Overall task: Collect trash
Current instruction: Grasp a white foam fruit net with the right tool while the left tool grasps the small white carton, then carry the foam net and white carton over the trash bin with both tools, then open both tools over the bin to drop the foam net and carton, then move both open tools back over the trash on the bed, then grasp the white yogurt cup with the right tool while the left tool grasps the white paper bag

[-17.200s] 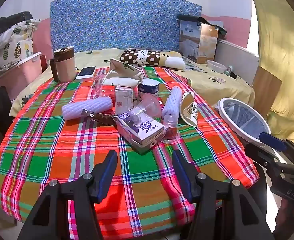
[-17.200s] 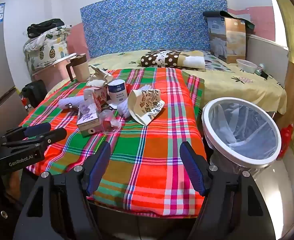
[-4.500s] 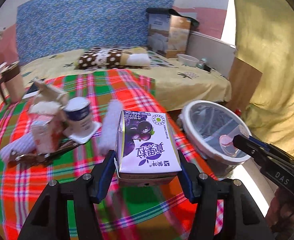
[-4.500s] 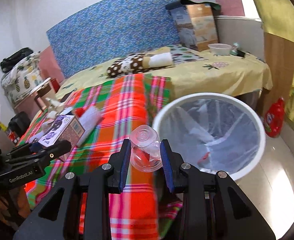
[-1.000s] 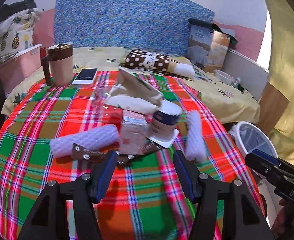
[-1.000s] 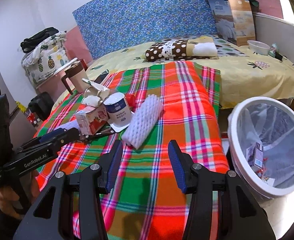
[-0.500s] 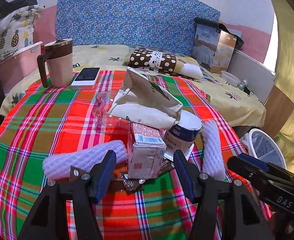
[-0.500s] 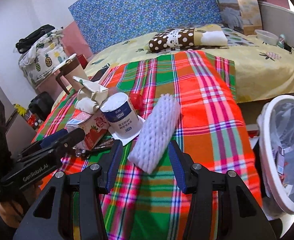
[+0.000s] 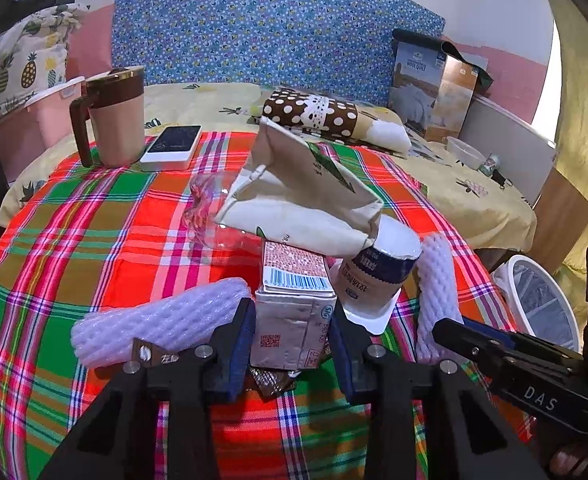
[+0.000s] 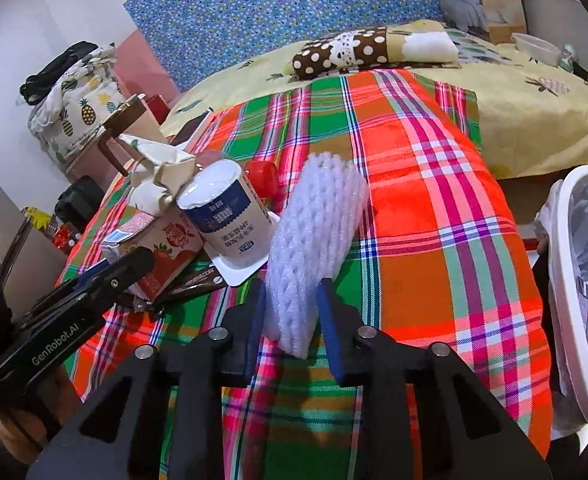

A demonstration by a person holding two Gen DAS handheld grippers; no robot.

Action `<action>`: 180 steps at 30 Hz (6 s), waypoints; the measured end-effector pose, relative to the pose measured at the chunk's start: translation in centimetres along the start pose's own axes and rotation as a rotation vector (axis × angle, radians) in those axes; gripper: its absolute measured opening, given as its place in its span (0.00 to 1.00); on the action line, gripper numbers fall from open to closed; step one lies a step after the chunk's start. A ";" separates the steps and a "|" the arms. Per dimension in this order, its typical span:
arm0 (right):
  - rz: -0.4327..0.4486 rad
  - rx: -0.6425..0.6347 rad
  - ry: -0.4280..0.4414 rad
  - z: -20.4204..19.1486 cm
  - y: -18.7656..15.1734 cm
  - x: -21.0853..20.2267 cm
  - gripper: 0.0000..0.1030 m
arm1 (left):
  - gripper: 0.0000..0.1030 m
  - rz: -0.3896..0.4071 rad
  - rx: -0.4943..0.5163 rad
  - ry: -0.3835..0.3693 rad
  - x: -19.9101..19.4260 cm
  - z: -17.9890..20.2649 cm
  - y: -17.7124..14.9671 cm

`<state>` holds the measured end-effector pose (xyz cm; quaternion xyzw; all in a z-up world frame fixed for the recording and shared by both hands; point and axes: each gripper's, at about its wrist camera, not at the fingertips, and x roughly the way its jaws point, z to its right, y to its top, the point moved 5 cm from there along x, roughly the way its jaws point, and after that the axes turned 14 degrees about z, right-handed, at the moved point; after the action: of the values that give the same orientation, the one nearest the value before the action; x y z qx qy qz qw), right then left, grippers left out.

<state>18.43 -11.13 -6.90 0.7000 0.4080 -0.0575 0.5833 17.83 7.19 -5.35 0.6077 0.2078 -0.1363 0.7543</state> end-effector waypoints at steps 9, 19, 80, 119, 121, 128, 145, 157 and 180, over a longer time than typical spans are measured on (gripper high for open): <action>0.023 -0.027 0.013 -0.3 -0.3 -2.0 0.20 | 0.34 0.029 0.001 -0.020 -3.8 0.7 -0.3; 0.081 -0.037 0.018 0.1 0.1 -4.6 0.20 | 0.34 0.060 0.016 -0.046 -7.6 2.2 -0.6; 0.201 0.180 -0.376 18.4 -0.5 -13.4 0.20 | 0.34 -0.054 0.260 -0.510 -1.0 28.9 -2.7; 0.191 0.080 -0.280 13.6 -0.4 -12.8 0.37 | 0.41 -0.072 0.192 -0.403 -2.8 22.4 -3.7; 0.188 0.068 -0.263 12.7 -0.5 -12.5 0.37 | 0.41 -0.069 0.184 -0.385 -3.2 21.5 -3.7; 0.184 0.025 -0.199 10.0 -0.5 -11.6 0.37 | 0.41 -0.064 0.153 -0.336 -4.2 18.1 -3.5; 0.158 -0.075 -0.064 4.1 -0.6 -9.5 0.37 | 0.41 -0.044 0.087 -0.231 -6.3 10.7 -4.0; 0.165 -0.101 -0.002 1.4 0.3 -7.8 0.48 | 0.41 -0.012 0.026 -0.129 -6.6 5.2 -2.5; 0.118 -0.210 0.082 -3.5 2.7 -0.9 0.56 | 0.41 -0.006 -0.077 0.008 -1.7 -4.7 1.6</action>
<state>18.18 -8.58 -3.20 0.6595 0.3933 0.0484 0.6387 16.37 12.01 -3.99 0.5781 0.2177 -0.1279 0.7760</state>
